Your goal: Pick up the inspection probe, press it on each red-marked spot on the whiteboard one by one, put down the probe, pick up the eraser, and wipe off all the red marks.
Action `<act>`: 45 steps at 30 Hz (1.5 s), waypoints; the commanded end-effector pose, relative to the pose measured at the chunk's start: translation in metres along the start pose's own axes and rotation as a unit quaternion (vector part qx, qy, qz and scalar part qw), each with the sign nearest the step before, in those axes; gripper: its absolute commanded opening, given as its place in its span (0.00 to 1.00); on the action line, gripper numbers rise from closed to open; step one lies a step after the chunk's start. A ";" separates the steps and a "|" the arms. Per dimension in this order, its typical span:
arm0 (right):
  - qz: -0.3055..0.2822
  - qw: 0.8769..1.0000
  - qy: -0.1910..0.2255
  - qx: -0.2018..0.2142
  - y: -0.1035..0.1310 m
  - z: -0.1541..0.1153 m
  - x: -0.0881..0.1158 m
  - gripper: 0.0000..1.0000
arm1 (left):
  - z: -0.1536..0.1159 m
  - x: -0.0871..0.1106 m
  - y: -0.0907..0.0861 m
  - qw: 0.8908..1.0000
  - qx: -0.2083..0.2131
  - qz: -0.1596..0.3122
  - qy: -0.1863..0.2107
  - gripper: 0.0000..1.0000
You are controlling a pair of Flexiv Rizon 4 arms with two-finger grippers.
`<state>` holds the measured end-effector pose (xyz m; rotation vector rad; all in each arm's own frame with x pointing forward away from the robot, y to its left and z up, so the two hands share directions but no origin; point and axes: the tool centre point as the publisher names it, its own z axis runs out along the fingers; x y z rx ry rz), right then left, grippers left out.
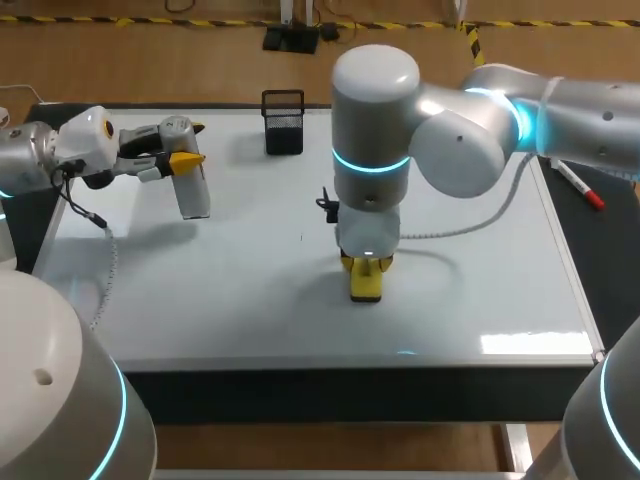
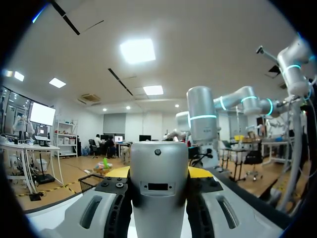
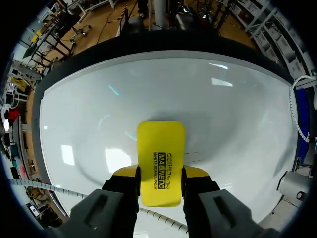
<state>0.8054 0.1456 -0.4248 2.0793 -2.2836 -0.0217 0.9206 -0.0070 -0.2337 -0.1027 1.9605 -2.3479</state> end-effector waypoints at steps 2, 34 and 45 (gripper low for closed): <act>-0.003 1.000 -0.007 0.006 0.001 -0.003 0.011 0.00 | 0.000 0.000 -0.001 1.000 0.000 0.000 0.000 0.00; -0.025 0.999 0.021 0.012 -0.028 -0.061 0.035 0.00 | 0.000 0.000 -0.001 1.000 0.000 0.000 0.000 0.00; -0.025 0.999 0.021 0.012 -0.028 -0.061 0.035 0.00 | 0.000 0.000 -0.001 1.000 0.000 0.000 0.000 0.00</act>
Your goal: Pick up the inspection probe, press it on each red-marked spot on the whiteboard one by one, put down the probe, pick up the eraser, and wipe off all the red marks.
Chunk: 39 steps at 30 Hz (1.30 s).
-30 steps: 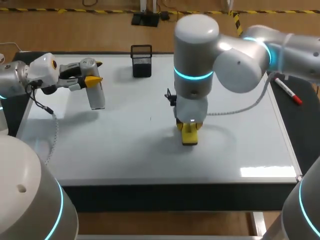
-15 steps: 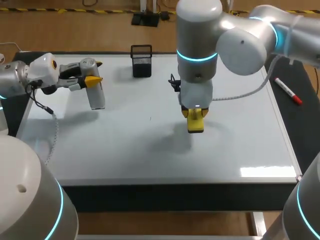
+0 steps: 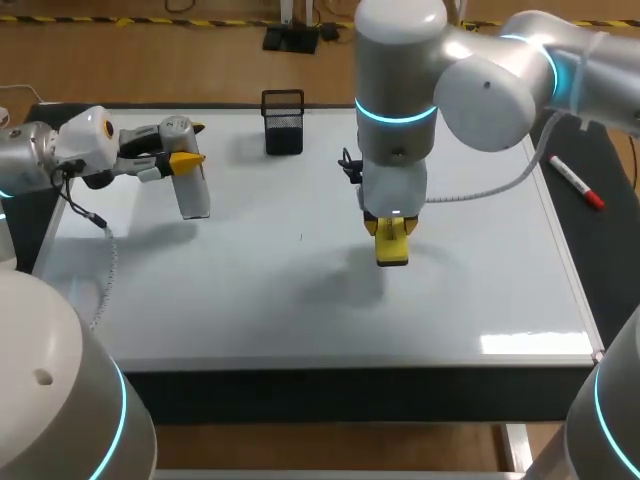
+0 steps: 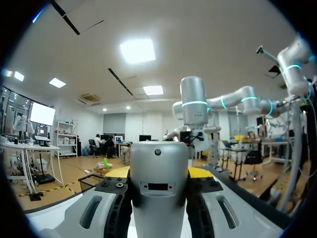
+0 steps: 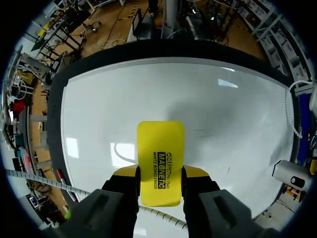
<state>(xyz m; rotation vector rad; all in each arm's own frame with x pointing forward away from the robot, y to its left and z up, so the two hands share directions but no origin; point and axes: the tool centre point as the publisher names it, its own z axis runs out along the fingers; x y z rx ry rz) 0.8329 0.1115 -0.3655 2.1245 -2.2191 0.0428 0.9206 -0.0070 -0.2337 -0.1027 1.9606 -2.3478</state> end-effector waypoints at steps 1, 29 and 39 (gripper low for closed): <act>-0.001 1.000 0.001 0.001 0.000 -0.001 0.002 0.00 | 0.000 0.000 -0.001 1.000 0.000 0.000 0.000 0.00; -0.042 0.999 0.000 0.007 -0.139 0.002 0.009 0.00 | 0.000 0.000 -0.001 1.000 0.000 0.000 0.000 0.00; -0.041 0.999 -0.019 0.005 -0.169 0.009 0.001 0.00 | 0.000 0.000 -0.001 1.000 0.000 0.000 0.000 0.00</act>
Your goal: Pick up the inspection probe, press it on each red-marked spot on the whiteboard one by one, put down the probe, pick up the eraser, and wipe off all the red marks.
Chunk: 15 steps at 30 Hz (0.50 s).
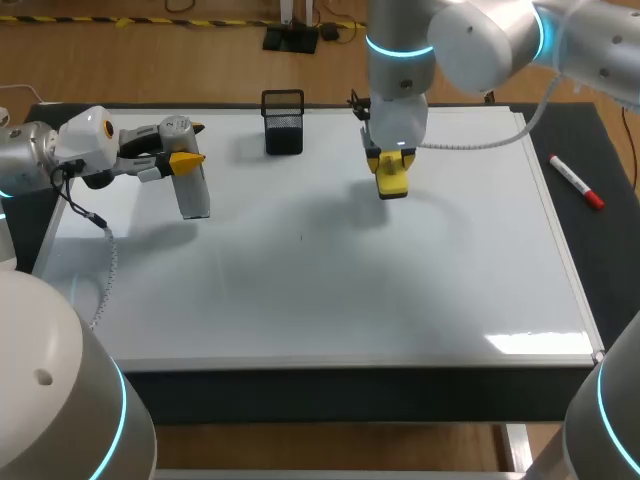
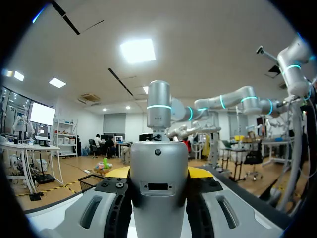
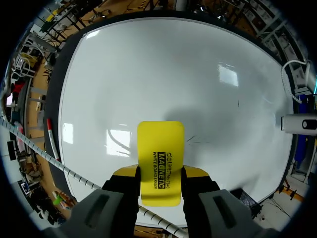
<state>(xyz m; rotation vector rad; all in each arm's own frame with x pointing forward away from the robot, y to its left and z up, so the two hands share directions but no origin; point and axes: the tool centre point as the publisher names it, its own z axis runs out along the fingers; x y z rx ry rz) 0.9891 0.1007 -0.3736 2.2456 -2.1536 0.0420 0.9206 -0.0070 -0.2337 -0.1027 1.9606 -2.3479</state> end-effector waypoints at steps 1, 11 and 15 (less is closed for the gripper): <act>0.002 1.000 -0.007 -0.010 -0.015 0.007 -0.001 0.00 | 0.000 0.000 -0.001 1.000 0.000 0.000 0.000 0.00; 0.015 1.000 -0.011 -0.017 -0.030 0.021 -0.004 0.00 | 0.000 0.000 -0.001 1.000 0.000 0.000 0.000 0.00; 0.024 0.999 -0.011 -0.017 -0.037 0.027 -0.005 0.00 | 0.000 0.000 -0.001 1.000 0.000 0.000 0.000 0.00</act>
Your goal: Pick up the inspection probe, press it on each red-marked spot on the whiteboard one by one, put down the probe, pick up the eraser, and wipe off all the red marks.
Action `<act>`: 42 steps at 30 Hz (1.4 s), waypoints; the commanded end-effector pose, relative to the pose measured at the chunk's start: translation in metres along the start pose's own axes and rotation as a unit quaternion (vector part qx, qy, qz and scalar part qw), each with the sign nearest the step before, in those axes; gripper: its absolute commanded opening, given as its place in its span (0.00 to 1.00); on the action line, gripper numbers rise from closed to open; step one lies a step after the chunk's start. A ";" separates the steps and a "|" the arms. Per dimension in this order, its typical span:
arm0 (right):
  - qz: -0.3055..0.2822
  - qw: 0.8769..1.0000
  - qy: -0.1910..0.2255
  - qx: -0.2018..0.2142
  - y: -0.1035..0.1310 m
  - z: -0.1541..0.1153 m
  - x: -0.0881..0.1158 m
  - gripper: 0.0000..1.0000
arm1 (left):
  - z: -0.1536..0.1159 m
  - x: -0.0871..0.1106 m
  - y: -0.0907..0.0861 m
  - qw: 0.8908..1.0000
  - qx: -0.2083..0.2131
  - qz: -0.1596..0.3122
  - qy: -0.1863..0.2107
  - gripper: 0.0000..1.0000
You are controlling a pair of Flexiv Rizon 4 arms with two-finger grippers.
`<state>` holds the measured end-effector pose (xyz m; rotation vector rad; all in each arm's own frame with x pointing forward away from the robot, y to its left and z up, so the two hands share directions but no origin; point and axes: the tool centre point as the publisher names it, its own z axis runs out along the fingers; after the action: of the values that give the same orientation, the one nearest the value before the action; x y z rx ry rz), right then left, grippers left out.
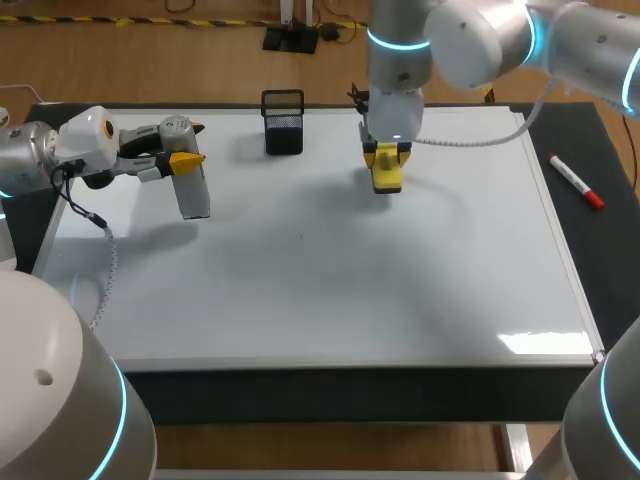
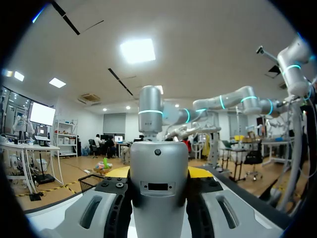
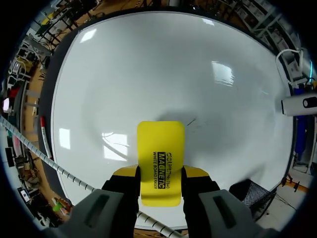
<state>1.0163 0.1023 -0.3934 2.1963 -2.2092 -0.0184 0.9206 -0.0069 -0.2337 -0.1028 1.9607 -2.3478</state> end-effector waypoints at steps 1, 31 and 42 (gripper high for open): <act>0.003 1.000 0.004 -0.003 -0.012 0.008 -0.005 0.00 | 0.000 0.000 -0.001 1.000 0.000 0.000 0.000 0.00; -0.010 1.000 0.004 -0.006 -0.033 0.024 -0.004 0.00 | 0.000 0.000 -0.001 1.000 0.000 0.000 0.000 0.00; -0.007 1.000 0.015 0.000 -0.033 0.027 -0.004 0.00 | 0.000 0.000 -0.001 1.000 0.000 0.000 0.000 0.00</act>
<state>1.0471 0.1054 -0.4212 2.1990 -2.1819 0.0061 0.9206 -0.0070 -0.2337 -0.1027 1.9607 -2.3478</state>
